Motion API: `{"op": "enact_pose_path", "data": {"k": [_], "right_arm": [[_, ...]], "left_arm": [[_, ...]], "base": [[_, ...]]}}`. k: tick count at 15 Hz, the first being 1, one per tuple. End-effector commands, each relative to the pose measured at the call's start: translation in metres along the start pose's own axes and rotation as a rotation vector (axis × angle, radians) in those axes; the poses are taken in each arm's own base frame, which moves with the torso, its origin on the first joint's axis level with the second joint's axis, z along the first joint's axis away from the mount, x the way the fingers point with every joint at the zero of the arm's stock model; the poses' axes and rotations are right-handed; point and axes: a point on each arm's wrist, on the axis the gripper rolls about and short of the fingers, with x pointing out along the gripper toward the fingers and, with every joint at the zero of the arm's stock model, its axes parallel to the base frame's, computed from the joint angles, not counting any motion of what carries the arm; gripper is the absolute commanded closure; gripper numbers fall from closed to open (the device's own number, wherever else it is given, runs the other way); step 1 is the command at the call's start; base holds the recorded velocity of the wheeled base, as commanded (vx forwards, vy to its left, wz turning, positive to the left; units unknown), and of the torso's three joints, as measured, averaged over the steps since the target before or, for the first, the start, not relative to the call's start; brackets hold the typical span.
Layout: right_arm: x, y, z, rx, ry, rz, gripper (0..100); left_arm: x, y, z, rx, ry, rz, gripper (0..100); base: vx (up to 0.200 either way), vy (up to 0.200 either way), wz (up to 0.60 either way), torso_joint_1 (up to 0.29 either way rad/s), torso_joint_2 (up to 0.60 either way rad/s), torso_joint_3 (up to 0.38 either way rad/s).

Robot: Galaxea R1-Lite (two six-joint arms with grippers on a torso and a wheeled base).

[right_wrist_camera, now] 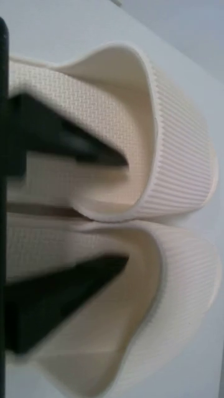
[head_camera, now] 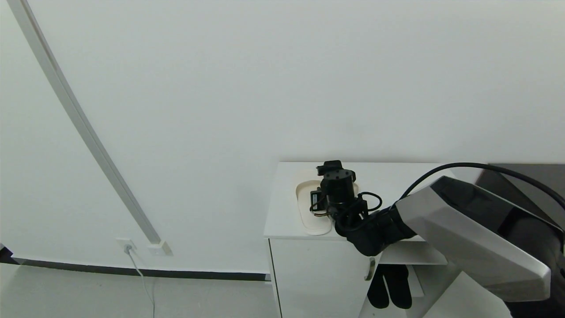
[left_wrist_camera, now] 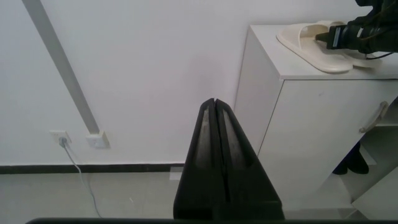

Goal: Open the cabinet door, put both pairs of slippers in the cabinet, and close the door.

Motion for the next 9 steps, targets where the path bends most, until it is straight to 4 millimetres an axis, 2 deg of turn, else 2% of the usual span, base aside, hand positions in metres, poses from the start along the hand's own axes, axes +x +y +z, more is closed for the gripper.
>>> {"op": "enact_pose_path", "data": {"k": [1, 4, 6, 9], "right_arm": [[0.001, 0.0, -0.002, -0.001, 0.002, 0.0, 100], [0.0, 0.0, 0.0, 0.001, -0.002, -0.003, 100], [-0.004, -0.001, 0.009, 0.009, -0.018, -0.004, 100], [-0.036, -0.01, 0.041, 0.014, -0.042, 0.01, 100]], "left_arm": [[0.0, 0.0, 0.0, -0.001, 0.001, 0.0, 100], [0.0, 0.0, 0.0, -0.001, 0.001, 0.0, 100], [0.0, 0.0, 0.0, -0.001, 0.001, 0.0, 100], [0.0, 0.0, 0.0, -0.001, 0.001, -0.001, 100]], "base": [[0.0, 0.0, 0.0, 0.0, 0.0, 0.0], [0.0, 0.0, 0.0, 0.0, 0.0, 0.0], [0.0, 0.0, 0.0, 0.0, 0.0, 0.0], [0.0, 0.0, 0.0, 0.0, 0.0, 0.0]]}}
